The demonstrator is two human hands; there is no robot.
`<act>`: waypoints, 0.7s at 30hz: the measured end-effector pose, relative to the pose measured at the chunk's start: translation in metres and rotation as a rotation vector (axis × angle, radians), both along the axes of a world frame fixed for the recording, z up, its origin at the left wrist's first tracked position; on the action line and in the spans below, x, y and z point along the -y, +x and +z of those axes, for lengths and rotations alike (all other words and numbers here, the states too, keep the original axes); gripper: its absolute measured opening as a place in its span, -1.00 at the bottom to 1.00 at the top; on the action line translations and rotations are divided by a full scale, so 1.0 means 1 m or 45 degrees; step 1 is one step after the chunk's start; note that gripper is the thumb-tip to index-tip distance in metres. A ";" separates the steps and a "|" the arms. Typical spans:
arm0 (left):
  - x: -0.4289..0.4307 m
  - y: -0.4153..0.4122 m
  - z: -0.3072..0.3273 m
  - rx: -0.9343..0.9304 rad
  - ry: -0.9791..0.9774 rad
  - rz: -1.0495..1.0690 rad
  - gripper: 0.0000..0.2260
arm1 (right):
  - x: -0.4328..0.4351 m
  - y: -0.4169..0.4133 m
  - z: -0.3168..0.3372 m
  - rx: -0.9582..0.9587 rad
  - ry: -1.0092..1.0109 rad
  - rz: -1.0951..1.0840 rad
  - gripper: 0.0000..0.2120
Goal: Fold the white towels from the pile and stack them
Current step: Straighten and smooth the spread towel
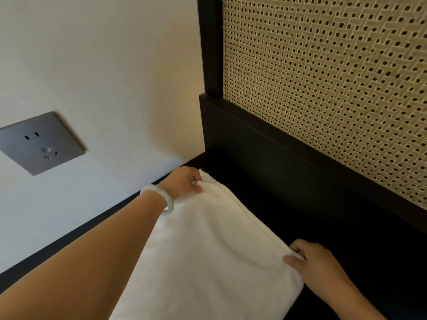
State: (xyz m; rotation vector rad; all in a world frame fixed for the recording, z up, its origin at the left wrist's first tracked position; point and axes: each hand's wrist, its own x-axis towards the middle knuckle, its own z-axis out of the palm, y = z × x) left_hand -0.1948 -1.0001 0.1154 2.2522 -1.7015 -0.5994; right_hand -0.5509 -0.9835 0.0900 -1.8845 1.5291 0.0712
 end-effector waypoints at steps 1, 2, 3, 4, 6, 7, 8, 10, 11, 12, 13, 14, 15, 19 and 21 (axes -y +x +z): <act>0.000 -0.001 0.001 0.028 0.024 -0.012 -0.94 | -0.001 0.000 0.001 0.002 -0.005 0.004 -0.86; -0.001 -0.001 0.003 0.047 0.040 -0.018 -0.95 | -0.002 0.000 0.002 0.005 -0.009 0.006 -0.84; -0.001 0.000 0.006 0.046 0.044 -0.009 -0.93 | -0.003 0.000 0.004 0.013 -0.011 -0.001 -0.81; 0.000 0.001 0.009 0.016 0.026 0.017 -0.92 | -0.005 -0.001 0.005 0.031 -0.008 -0.016 -0.76; 0.003 0.004 0.016 -0.136 -0.071 0.140 -0.90 | -0.009 -0.006 0.007 0.069 0.001 -0.051 -0.68; 0.006 0.006 0.020 -0.242 -0.137 0.230 -0.89 | -0.011 -0.009 0.007 0.078 0.002 -0.053 -0.65; 0.009 0.007 0.023 -0.340 -0.196 0.316 -0.86 | -0.012 -0.012 0.007 0.082 0.001 -0.048 -0.64; 0.016 0.008 0.025 -0.413 -0.251 0.403 -0.80 | -0.015 -0.017 0.007 0.105 -0.004 -0.030 -0.63; 0.019 0.008 0.025 -0.401 -0.234 0.408 -0.79 | -0.015 -0.018 0.008 0.123 -0.006 -0.019 -0.63; 0.022 0.007 0.023 -0.384 -0.194 0.405 -0.78 | -0.015 -0.019 0.008 0.137 -0.006 -0.010 -0.64; 0.024 0.006 0.019 -0.369 -0.145 0.400 -0.77 | -0.015 -0.019 0.009 0.144 -0.005 -0.004 -0.64; 0.025 0.006 0.015 -0.356 -0.101 0.397 -0.77 | -0.015 -0.020 0.010 0.151 -0.002 -0.001 -0.65; 0.026 0.007 0.011 -0.341 -0.071 0.402 -0.77 | -0.015 -0.020 0.010 0.157 0.001 0.000 -0.65; 0.032 0.008 0.003 -0.342 -0.157 0.466 -0.82 | -0.015 -0.022 0.013 0.173 0.038 0.012 -0.55; 0.034 0.006 -0.002 -0.286 -0.166 0.480 -0.84 | -0.015 -0.024 0.014 0.171 0.060 0.035 -0.51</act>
